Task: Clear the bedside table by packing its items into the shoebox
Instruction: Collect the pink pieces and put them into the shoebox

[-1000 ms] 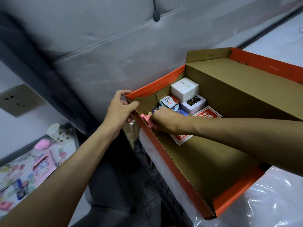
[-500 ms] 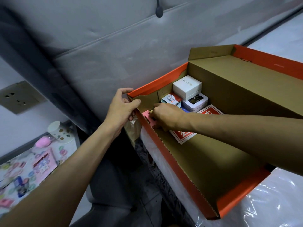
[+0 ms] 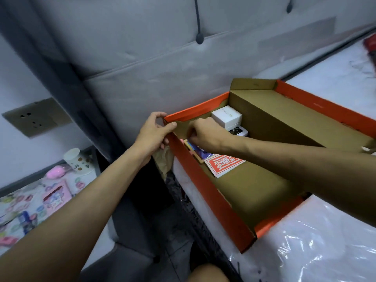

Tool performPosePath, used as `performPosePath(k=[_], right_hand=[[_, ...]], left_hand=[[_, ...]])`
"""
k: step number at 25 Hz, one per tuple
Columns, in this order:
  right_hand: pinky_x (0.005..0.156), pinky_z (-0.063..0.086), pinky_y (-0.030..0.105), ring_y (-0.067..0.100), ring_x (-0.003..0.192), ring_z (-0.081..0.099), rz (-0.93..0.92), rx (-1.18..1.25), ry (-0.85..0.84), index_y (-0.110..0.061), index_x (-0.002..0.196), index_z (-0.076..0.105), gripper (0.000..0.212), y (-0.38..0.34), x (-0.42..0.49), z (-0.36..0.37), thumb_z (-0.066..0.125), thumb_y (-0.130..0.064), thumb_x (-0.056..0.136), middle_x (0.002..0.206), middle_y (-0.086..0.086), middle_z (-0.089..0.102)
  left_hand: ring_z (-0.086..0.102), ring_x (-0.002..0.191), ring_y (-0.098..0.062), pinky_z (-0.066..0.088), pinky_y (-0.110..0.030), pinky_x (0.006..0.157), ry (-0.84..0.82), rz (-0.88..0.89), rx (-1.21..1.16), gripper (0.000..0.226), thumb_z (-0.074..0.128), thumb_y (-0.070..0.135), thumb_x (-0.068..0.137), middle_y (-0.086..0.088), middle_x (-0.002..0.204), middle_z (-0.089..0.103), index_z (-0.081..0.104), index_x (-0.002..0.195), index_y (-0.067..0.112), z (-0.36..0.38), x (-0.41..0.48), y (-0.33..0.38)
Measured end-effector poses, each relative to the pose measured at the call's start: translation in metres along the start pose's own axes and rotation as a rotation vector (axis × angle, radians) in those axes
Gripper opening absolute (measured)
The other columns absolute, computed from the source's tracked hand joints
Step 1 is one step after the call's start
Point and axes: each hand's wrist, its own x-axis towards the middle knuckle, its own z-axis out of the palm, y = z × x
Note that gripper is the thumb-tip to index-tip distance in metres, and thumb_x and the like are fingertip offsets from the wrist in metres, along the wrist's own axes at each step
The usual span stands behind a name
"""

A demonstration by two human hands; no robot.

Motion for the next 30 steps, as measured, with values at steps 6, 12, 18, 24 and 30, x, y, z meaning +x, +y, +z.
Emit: performPosePath(k=[6,12,18,24,30], right_hand=[[0.082,0.053,0.041,0.036,0.096,0.063,-0.091,-0.067,0.045,-0.015,0.094,0.067,0.021,-0.102,-0.033,-0.017,0.054,-0.015,0.077,0.099,0.014,0.070],[0.085,0.054,0.040,0.029,0.092,0.066,-0.246,-0.003,-0.103,-0.022,0.090,0.072,0.019,-0.221,-0.044,0.023,0.056,-0.014,0.082,0.096,0.008,0.072],[0.073,0.048,0.024,0.017,0.081,0.062,-0.243,0.081,-0.386,-0.018,0.099,0.072,0.016,-0.304,-0.022,0.142,0.064,-0.016,0.085,0.103,0.005,0.071],[0.073,0.049,0.033,0.016,0.090,0.058,-0.259,-0.006,-0.468,-0.029,0.104,0.064,0.039,-0.345,-0.022,0.270,0.074,-0.051,0.073,0.102,-0.006,0.061],[0.065,0.043,0.031,0.022,0.082,0.057,-0.398,-0.075,-0.297,-0.021,0.093,0.063,0.029,-0.345,-0.033,0.306,0.057,-0.048,0.086,0.092,-0.001,0.056]], left_hand=[[0.052,0.048,-0.014,0.037,-0.021,0.038,0.060,-0.115,0.006,0.020,0.062,0.017,0.095,-0.008,0.078,0.059,0.055,0.113,0.015,-0.078,-0.069,0.014],[0.058,0.053,-0.015,0.041,-0.020,0.044,0.134,-0.240,0.061,0.012,0.059,0.011,0.093,-0.006,0.080,0.064,0.063,0.104,0.012,-0.210,-0.162,-0.034],[0.068,0.069,-0.022,0.045,-0.025,0.050,0.389,-0.412,0.245,0.018,0.062,0.012,0.091,-0.007,0.085,0.072,0.066,0.108,0.012,-0.329,-0.225,-0.127],[0.065,0.092,-0.019,0.054,-0.036,0.082,0.189,-0.508,0.707,0.026,0.070,0.028,0.085,0.002,0.103,0.070,0.065,0.111,0.025,-0.358,-0.235,-0.216],[0.064,0.093,-0.022,0.039,-0.032,0.065,0.168,-0.341,0.939,0.028,0.072,0.046,0.080,0.002,0.097,0.070,0.067,0.099,0.025,-0.336,-0.232,-0.242]])
